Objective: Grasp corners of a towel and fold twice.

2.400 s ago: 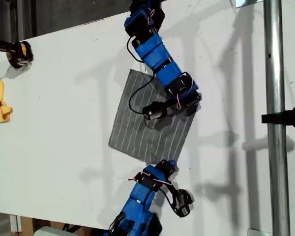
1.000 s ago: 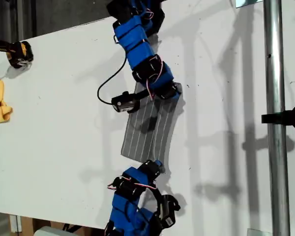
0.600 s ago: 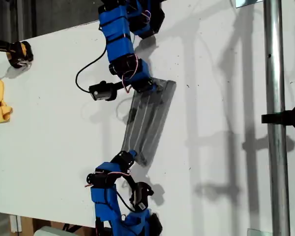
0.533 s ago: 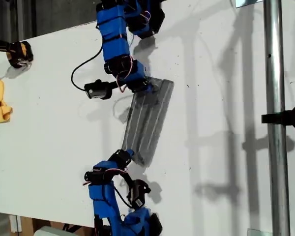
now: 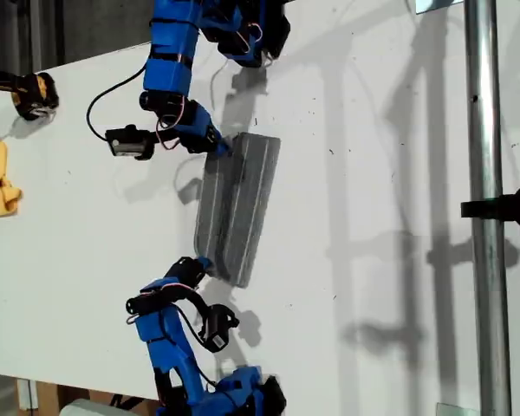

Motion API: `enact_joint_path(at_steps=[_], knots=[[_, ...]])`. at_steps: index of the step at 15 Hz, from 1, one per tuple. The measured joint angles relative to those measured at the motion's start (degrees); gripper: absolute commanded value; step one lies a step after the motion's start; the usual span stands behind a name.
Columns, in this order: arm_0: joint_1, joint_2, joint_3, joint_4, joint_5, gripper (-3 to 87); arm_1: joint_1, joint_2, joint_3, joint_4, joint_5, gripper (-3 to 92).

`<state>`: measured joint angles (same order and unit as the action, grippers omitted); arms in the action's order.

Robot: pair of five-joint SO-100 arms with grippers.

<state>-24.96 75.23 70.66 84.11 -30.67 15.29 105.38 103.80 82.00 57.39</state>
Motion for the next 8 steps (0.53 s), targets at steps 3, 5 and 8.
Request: enact_joint_path(at_steps=[3, 5, 8], knots=[[-0.35, -0.97, -0.44, 0.00, 0.44, -1.0, 0.35, 1.14, 3.25, -1.05, -0.53, -0.2], [1.05, -0.97, -0.35, 1.23, 0.18, -1.0, -5.01, 1.49, 5.01, -1.58, 3.34, -0.2], [6.59, -0.97, 2.11, 1.49, -4.13, -1.0, -13.18, 1.49, 5.71, -2.20, 9.93, -0.2]])
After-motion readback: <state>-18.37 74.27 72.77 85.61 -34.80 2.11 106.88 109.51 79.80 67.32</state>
